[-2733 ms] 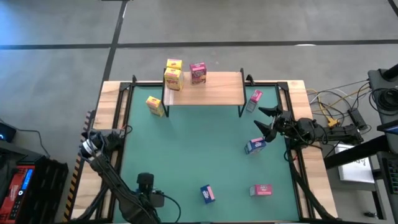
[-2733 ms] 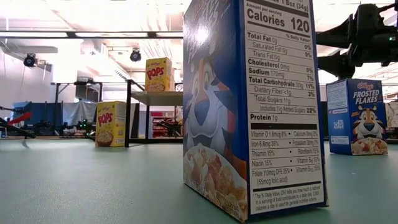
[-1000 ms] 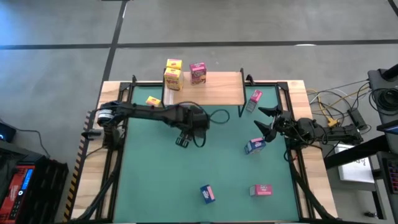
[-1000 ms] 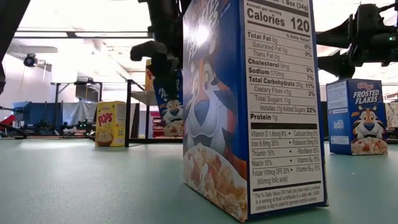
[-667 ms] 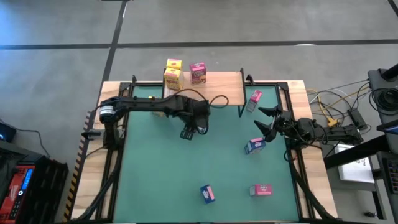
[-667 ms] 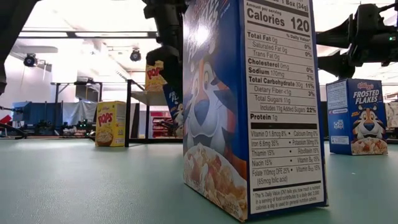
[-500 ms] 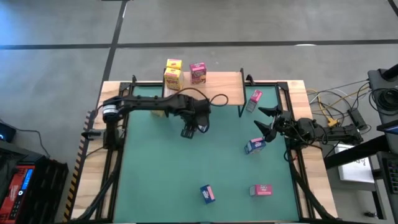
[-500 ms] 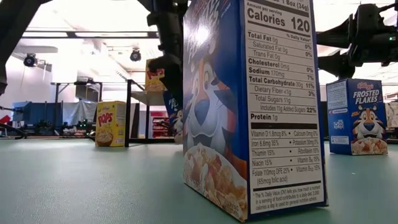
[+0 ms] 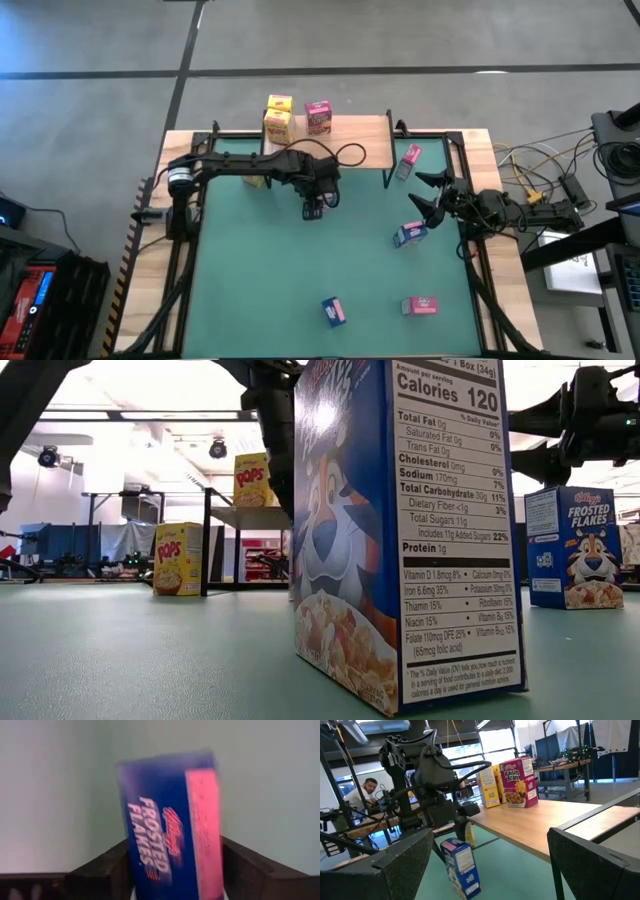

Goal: Stack cereal on shelf
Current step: Move the left blue cereal box on the table, then move the yellow cereal box on the table

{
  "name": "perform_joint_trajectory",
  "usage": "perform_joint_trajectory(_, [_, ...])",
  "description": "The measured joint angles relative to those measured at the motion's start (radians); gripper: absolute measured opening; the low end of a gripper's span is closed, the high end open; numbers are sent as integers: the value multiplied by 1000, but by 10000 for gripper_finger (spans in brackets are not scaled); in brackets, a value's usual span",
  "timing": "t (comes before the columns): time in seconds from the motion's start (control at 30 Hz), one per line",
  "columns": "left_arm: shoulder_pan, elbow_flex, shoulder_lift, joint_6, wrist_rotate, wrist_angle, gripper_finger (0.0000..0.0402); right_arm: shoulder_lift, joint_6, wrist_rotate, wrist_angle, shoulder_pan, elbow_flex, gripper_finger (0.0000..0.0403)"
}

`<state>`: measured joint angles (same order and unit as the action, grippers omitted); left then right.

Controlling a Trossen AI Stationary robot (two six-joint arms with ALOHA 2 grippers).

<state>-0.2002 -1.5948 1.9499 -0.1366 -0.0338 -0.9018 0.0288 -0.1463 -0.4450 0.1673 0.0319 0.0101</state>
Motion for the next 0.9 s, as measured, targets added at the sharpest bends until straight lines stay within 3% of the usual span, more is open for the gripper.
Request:
perform_joint_trajectory(0.33, [0, -40, -10, -18, 0, -27, 250, 0, 0, 0, 0, 0, 0, 384])
perform_joint_trajectory(0.6, [15, -108, -67, 102, -3, -189, 250, 0, 0, 0, 0, 0, 0, 384])
perform_joint_trajectory(0.9, [103, 21, -213, 292, -39, -216, 250, 0, 0, 0, -2, 0, 0, 384])
